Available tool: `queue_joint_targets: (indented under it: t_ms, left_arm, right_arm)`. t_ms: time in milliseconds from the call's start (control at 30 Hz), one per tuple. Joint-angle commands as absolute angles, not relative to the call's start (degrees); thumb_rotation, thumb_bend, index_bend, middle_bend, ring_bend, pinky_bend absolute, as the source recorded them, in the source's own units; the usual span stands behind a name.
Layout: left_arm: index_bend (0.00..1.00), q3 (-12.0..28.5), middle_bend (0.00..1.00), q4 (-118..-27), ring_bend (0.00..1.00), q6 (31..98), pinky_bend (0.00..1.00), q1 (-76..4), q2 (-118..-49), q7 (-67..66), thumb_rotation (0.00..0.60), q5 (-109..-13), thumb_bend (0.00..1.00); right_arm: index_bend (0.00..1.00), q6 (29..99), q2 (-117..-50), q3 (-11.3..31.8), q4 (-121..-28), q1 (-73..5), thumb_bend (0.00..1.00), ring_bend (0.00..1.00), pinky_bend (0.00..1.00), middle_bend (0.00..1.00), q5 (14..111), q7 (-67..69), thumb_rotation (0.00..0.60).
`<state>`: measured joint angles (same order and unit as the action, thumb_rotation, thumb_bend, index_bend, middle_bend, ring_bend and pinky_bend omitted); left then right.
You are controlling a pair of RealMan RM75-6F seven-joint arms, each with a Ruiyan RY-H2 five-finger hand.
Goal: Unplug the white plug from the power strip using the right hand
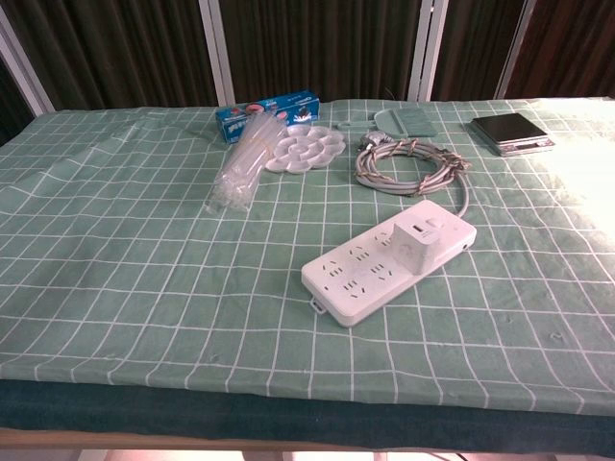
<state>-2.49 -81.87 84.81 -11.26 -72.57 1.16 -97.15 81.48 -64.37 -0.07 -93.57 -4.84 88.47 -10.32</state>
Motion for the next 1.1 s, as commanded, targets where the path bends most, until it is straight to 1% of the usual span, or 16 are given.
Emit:
queue_joint_targets:
  t_ms: [33,167,267,333,433,533,600,767,900,1100]
  left_arm:
    - [0.0,-2.8,0.0,-81.8,0.0,84.6,0.05,-11.5,-72.9,1.1,0.6,-97.8,0.49]
    - [0.0,-4.3,0.0,-80.2,0.0,84.5,0.05,-13.3,-74.6,4.0,0.6,-102.4,0.51]
    - [0.0,-6.1,0.0,-77.5,0.0,84.8,0.06,-16.0,-77.3,10.6,0.6,-108.0,0.54]
    - [0.0,-7.1,0.0,-77.0,0.0,83.1,0.06,-18.7,-79.0,14.3,0.6,-110.8,0.57]
    - [0.0,-6.8,0.0,-77.7,0.0,79.3,0.06,-22.5,-81.8,15.4,0.6,-112.3,0.65]
    - [0.0,-5.4,0.0,-78.7,0.0,74.8,0.06,-26.1,-85.4,15.3,0.6,-111.9,0.73]
    - [0.0,-4.4,0.0,-79.2,0.0,71.3,0.06,-28.2,-88.0,14.7,0.6,-110.6,0.75]
    - [0.0,-1.9,0.0,-79.9,0.0,63.0,0.05,-32.8,-93.3,13.0,0.6,-106.2,0.76]
    - [0.0,-0.5,0.0,-78.5,0.0,58.8,0.04,-35.1,-97.2,11.5,0.594,-103.0,0.76]
    - [0.0,1.5,0.0,-74.0,0.0,56.3,0.03,-37.3,-102.5,7.5,0.595,-99.7,0.76]
  right_arm:
    - [0.0,81.2,-64.4,-0.2,-93.6,-5.0,0.15,0.0,0.0,0.0,88.6,-10.4,0.6]
    - [0.0,80.9,-65.0,-0.1,-92.9,-5.6,0.15,0.0,0.0,0.0,89.6,-10.2,0.6]
    - [0.0,80.1,-66.5,-0.2,-91.3,-7.0,0.15,0.0,0.0,0.0,91.6,-9.9,0.6]
    - [0.0,78.5,-68.0,-0.3,-89.9,-8.4,0.15,0.0,0.0,0.0,92.8,-10.2,0.6]
    - [0.0,74.9,-70.0,-0.3,-88.7,-11.1,0.15,0.0,0.0,0.0,93.7,-10.0,0.6]
    - [0.0,71.2,-71.6,0.3,-88.3,-14.3,0.15,0.0,0.0,0.0,94.6,-9.0,0.6]
    - [0.0,69.4,-72.5,1.0,-88.1,-16.6,0.15,0.0,0.0,0.0,95.3,-8.4,0.6]
    - [0.0,65.8,-74.5,3.1,-87.9,-21.5,0.15,0.0,0.0,0.0,95.7,-7.3,0.6]
    - [0.0,63.3,-75.4,3.6,-88.1,-24.3,0.15,0.0,0.0,0.0,95.9,-7.6,0.6]
    - [0.0,59.4,-76.6,4.0,-87.4,-27.1,0.15,0.0,0.0,0.0,93.8,-9.4,0.6]
